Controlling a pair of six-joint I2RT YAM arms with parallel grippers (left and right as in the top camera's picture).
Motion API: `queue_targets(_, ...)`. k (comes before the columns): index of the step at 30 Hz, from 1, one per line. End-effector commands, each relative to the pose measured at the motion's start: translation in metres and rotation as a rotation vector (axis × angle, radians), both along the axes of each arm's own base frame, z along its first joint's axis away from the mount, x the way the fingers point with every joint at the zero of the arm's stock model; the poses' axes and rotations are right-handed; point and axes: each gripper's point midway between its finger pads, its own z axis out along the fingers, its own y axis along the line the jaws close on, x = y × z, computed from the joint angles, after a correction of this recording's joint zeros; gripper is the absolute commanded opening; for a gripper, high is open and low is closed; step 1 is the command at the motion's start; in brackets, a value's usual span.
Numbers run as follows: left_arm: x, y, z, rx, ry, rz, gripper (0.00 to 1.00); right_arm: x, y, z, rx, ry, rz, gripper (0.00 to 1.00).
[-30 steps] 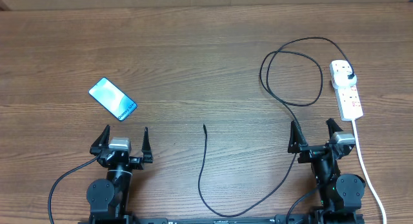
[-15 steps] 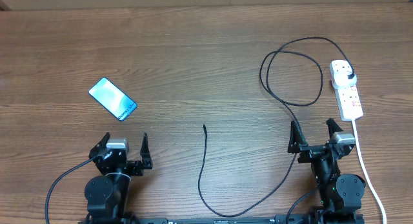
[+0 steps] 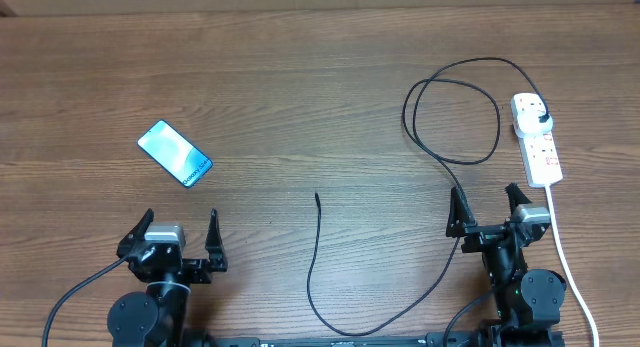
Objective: Plug charger to phone and switch on socket
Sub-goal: 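Move the left gripper forward over the Galaxy phone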
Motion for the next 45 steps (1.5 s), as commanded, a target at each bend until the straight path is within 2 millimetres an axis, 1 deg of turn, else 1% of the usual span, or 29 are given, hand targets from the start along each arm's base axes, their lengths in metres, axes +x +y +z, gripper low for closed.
queue_targets(1,-0.001,0.007,0.013,-0.01,0.017,0.043,1.0,0.0,-0.001,-0.002,-0.004,-0.005,-0.005,1.0)
queue_targets(5,0.002,0.013,0.013,-0.002,0.103,0.078,0.99,0.0,-0.001,-0.002,-0.004,-0.005,-0.005,1.0)
queue_targets(9,0.009,0.015,0.017,0.0,0.194,0.083,1.0,0.0,-0.001,-0.002,-0.004,-0.005,-0.005,1.0)
queue_targets(18,0.041,0.016,0.031,-0.03,0.42,0.097,1.0,0.0,-0.001,-0.002,-0.004,-0.005,-0.005,1.0)
queue_targets(23,0.056,0.016,0.046,-0.059,0.516,0.111,1.0,0.0,-0.001,-0.002,-0.004,-0.005,-0.005,1.0)
queue_targets(25,0.06,0.008,0.052,-0.078,0.556,0.071,0.99,0.0,-0.001,-0.002,-0.004,-0.005,-0.006,1.0)
queue_targets(27,0.064,-0.008,0.06,-0.097,0.6,-0.025,0.99,0.0,-0.001,-0.002,-0.004,-0.005,-0.005,1.0)
queue_targets(28,0.067,-0.018,0.067,-0.093,0.62,-0.102,0.99,0.0,-0.001,-0.002,-0.004,-0.005,-0.005,1.0)
queue_targets(31,0.076,-0.019,0.073,-0.095,0.616,-0.107,1.0,0.0,-0.001,-0.002,-0.004,-0.005,-0.006,1.0)
queue_targets(38,0.076,-0.018,0.07,-0.109,0.634,-0.094,0.99,0.0,-0.001,-0.002,-0.004,-0.005,-0.005,1.0)
queue_targets(41,0.07,-0.024,0.062,-0.157,0.685,-0.105,1.0,0.0,-0.001,-0.002,-0.004,-0.005,-0.005,1.0)
queue_targets(45,0.071,-0.023,0.056,-0.157,0.712,-0.094,0.99,0.0,-0.001,-0.002,-0.004,-0.005,-0.005,1.0)
